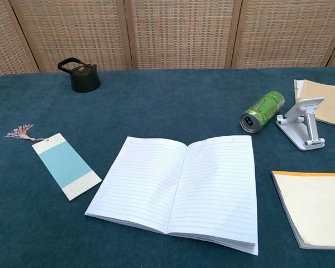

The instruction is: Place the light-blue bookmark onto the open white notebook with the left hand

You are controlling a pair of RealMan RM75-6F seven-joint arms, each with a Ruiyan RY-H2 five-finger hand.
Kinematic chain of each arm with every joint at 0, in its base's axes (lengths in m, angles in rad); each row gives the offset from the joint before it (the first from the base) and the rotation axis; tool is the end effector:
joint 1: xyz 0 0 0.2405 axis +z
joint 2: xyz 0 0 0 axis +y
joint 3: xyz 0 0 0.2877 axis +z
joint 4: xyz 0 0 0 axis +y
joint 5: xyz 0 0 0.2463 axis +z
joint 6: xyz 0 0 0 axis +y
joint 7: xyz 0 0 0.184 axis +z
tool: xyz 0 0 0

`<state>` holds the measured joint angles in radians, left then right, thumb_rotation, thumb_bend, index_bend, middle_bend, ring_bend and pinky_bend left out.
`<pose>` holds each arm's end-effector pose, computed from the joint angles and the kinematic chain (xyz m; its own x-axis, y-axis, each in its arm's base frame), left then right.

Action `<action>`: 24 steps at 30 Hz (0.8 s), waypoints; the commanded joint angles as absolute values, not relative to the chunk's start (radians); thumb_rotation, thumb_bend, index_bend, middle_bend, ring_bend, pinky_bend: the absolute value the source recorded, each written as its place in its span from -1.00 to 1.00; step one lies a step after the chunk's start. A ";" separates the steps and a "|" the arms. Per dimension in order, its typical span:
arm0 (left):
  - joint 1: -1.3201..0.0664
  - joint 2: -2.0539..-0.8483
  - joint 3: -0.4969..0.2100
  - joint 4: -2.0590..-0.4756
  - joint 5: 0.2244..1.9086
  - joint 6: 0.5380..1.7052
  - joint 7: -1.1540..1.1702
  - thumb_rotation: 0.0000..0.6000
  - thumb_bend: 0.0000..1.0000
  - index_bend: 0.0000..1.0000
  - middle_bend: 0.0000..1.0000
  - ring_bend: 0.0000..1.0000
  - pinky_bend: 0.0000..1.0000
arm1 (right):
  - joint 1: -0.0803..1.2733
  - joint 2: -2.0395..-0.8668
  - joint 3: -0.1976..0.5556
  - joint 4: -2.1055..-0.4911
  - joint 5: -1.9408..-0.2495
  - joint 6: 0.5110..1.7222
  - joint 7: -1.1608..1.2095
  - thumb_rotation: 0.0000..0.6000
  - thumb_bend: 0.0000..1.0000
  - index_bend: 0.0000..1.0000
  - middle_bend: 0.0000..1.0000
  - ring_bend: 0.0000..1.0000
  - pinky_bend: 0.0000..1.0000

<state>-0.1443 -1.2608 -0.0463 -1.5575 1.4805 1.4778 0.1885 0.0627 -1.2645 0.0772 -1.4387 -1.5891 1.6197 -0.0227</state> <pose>-0.3389 0.2457 0.0921 0.4851 -0.0074 0.8745 0.8734 -0.0457 -0.4849 -0.3542 -0.2240 0.1251 0.4329 0.1527 0.8884 -0.8931 -0.0613 0.4457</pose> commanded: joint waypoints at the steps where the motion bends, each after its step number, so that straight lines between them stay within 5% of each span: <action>1: -0.145 -1.262 -0.048 -1.557 1.479 1.476 0.189 1.00 -0.89 -1.00 -1.00 -1.00 -1.00 | 0.062 -1.264 0.078 -1.438 -1.587 1.619 -0.020 1.00 -0.79 -1.00 -1.00 -1.00 -1.00; 24: -0.152 -1.265 -0.048 -1.547 1.488 1.462 0.178 1.00 -0.89 -1.00 -1.00 -1.00 -1.00 | 0.060 -1.262 0.087 -1.435 -1.581 1.626 -0.004 1.00 -0.79 -1.00 -1.00 -1.00 -1.00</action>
<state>-0.1516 -1.2647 -0.0478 -1.5469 1.4881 1.4617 0.1780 0.0599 -1.2623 0.0868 -1.4347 -1.5813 1.6261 -0.0047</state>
